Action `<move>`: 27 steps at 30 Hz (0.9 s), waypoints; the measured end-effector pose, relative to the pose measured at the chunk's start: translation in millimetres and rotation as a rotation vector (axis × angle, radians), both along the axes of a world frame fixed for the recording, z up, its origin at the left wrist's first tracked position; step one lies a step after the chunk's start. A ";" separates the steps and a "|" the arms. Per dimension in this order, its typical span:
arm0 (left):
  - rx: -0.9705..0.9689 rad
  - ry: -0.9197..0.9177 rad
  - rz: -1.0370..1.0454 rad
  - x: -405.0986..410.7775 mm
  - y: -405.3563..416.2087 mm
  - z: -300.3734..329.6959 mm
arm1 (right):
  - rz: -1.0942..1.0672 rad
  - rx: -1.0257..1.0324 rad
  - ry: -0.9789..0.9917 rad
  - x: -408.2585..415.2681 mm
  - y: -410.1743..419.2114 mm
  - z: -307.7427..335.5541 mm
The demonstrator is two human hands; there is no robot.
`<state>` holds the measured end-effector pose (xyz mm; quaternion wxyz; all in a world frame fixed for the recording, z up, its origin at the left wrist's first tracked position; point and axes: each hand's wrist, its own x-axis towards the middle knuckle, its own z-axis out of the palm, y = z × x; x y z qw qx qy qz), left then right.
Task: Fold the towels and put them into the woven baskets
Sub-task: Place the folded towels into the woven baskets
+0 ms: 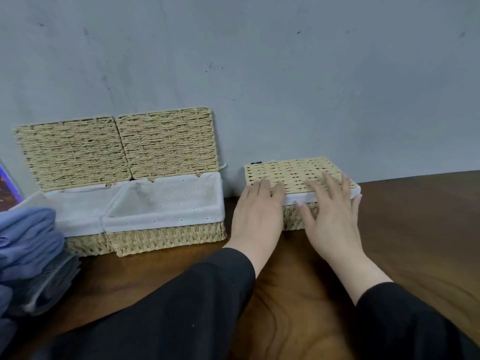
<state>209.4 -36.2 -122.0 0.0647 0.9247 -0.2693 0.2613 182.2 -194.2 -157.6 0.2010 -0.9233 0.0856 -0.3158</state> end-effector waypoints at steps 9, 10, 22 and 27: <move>-0.227 -0.041 -0.108 -28.9 48.5 11.9 | 0.076 0.034 -0.099 -17.6 16.5 15.0; -0.325 -0.043 -0.093 -37.3 70.4 10.4 | 0.155 0.006 -0.137 -23.2 24.4 18.7; -0.432 0.039 0.304 -21.4 227.5 -27.4 | 0.558 -0.213 -0.100 -7.0 190.8 8.0; -0.544 -0.044 0.203 -23.5 229.4 -29.3 | 0.420 -0.194 -0.129 3.0 206.8 10.5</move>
